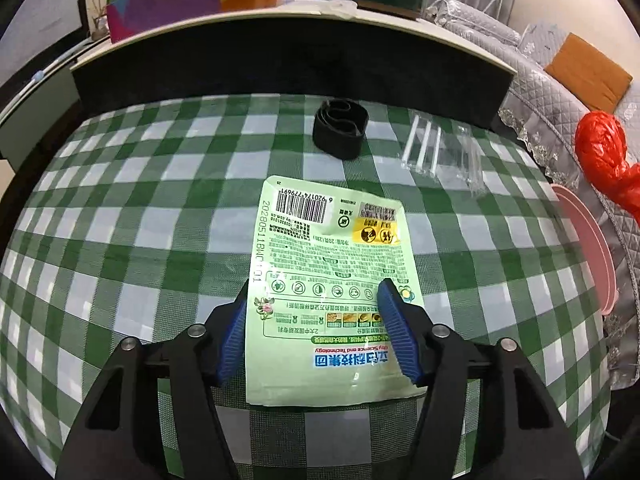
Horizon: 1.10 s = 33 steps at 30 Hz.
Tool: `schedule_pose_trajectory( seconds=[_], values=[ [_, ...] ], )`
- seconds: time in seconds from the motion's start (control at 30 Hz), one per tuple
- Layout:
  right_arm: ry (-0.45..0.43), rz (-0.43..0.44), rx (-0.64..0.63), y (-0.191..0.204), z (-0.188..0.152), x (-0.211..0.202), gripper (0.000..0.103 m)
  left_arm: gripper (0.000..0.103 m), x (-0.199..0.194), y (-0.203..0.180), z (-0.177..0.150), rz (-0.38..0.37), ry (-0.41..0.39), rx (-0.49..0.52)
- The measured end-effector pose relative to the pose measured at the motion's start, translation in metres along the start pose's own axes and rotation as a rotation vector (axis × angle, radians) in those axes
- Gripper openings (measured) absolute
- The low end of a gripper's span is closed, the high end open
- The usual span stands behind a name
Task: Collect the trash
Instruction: 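Close left tool on green-white packet and lift it while right tool holds red bag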
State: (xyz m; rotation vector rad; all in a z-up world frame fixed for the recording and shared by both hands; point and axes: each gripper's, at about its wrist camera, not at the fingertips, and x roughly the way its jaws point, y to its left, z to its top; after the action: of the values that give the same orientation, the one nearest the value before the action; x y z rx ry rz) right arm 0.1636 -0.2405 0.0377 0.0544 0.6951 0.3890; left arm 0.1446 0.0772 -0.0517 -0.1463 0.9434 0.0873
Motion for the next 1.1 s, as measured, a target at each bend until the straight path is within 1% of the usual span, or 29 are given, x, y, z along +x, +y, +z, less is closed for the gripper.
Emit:
schedule_pose_trajectory(
  seconds=[0.13,0.2,0.23,0.27,0.3,0.5,0.67,0.7,0.77,0.93,0.97,1.1],
  values=[
    [0.0,-0.001,0.0,0.0,0.001,0.0,0.006,0.062,0.0,-0.003,-0.001,-0.017,0.0,0.008],
    [0.001,-0.001,0.0,0.0,0.0,0.001,0.006,0.064,0.0,-0.004,-0.002,-0.015,0.004,0.011],
    [0.002,-0.001,0.0,0.0,0.0,0.0,0.006,0.068,0.001,-0.005,-0.002,-0.014,0.006,0.02],
    [0.001,-0.002,0.001,0.0,0.001,0.0,0.006,0.077,0.001,-0.007,-0.002,-0.007,0.008,0.026],
    [0.001,-0.003,0.001,0.0,0.001,0.0,0.006,0.08,0.001,-0.009,-0.003,0.005,0.002,0.03],
    [-0.001,-0.004,0.004,-0.001,0.001,-0.002,0.006,0.081,-0.006,-0.013,0.002,0.005,-0.047,0.046],
    [0.004,-0.003,0.001,0.0,0.002,0.0,0.006,0.082,0.003,-0.021,0.001,0.002,-0.017,0.067],
    [0.005,-0.003,0.001,0.0,0.002,0.001,0.006,0.084,0.006,-0.024,0.0,0.004,-0.012,0.072],
    [0.007,-0.002,-0.001,0.0,0.002,0.002,0.006,0.091,0.008,-0.03,0.001,0.015,-0.013,0.089],
    [0.016,-0.004,0.0,-0.001,0.002,0.007,0.006,0.093,0.016,-0.043,0.004,0.034,0.004,0.138],
    [0.017,-0.005,0.0,-0.002,0.002,0.008,0.006,0.094,0.017,-0.045,0.005,0.039,0.008,0.146],
    [0.024,-0.009,0.002,-0.003,0.002,0.011,0.006,0.096,0.022,-0.044,0.013,0.045,0.015,0.134]
  ],
)
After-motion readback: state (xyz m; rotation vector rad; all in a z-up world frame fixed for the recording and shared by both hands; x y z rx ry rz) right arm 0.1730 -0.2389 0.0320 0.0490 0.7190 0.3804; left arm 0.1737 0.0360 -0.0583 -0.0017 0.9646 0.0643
